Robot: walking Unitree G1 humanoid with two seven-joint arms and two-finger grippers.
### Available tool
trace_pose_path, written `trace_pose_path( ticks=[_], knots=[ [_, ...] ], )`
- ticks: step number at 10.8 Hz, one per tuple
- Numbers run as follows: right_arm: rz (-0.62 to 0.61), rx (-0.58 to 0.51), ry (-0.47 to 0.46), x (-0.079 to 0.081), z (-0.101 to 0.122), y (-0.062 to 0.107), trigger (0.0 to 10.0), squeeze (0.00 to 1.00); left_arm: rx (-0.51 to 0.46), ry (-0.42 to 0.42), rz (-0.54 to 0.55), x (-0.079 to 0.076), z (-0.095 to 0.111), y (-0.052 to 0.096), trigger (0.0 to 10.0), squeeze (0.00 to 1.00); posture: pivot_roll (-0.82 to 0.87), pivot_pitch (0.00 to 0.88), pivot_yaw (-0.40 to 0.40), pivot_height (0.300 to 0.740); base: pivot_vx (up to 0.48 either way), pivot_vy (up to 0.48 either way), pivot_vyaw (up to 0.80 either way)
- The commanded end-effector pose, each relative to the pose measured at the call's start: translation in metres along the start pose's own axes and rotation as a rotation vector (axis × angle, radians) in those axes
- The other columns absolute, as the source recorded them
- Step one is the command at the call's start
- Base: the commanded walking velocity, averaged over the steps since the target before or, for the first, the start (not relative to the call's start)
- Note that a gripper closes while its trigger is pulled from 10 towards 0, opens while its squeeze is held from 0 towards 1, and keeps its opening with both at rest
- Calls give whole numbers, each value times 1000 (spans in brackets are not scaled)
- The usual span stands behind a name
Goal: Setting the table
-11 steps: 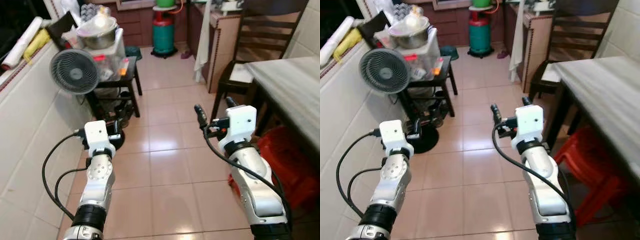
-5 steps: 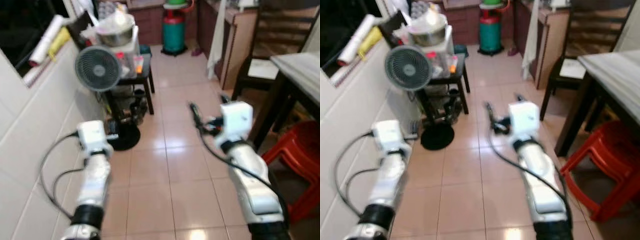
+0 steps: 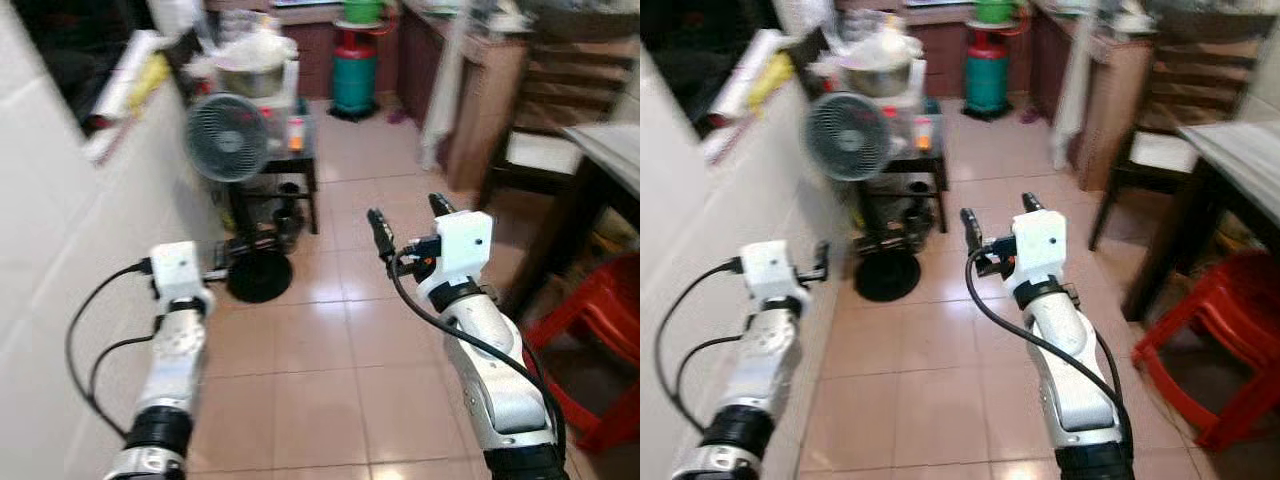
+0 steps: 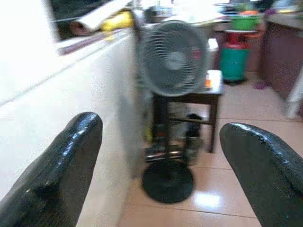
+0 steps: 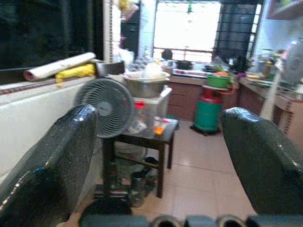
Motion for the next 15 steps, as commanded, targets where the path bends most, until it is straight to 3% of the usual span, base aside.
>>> trace_pose_path(
  ticks=[1, 5, 7, 11, 15],
  knots=[
    [-8, -16, 10, -6, 5, -1, 10000, 0, 9, 2, -33, -9, -3, 1, 10000, 0, -124, 25, 77, 740, 0, 0, 0],
    [-15, -1, 8, -9, -2, 1, 10000, 0, 117, 5, -25, 1, -34, 9, 10000, 0, -129, 26, 77, 740, 0, 0, 0],
    [3, 25, 12, -9, -6, 3, 10000, 0, 149, 16, 6, 6, -44, 13, 10000, 0, -128, 25, 41, 740, 0, 0, 0],
    [59, 68, 30, -9, -15, -1, 10000, 0, 153, 68, 20, 4, -51, 20, 10000, 0, -88, 23, -57, 740, 0, 0, 0],
    [46, 83, 21, -12, -21, -5, 10000, 0, 155, 90, -64, -5, -57, 27, 10000, 0, -66, 19, -60, 740, 0, 0, 344]
  ],
)
Point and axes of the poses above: a point about 5 cm out from each wrist's last joint towards the gripper, its own y axis pointing back from the gripper into the wrist, its own z axis along the axis of the wrist's last joint, x = y × z, the point moved 4 cm from there along -y, pointing out of the wrist towards the gripper, and after that the axes turned 2 degrees about -y, right-handed, at the moved point
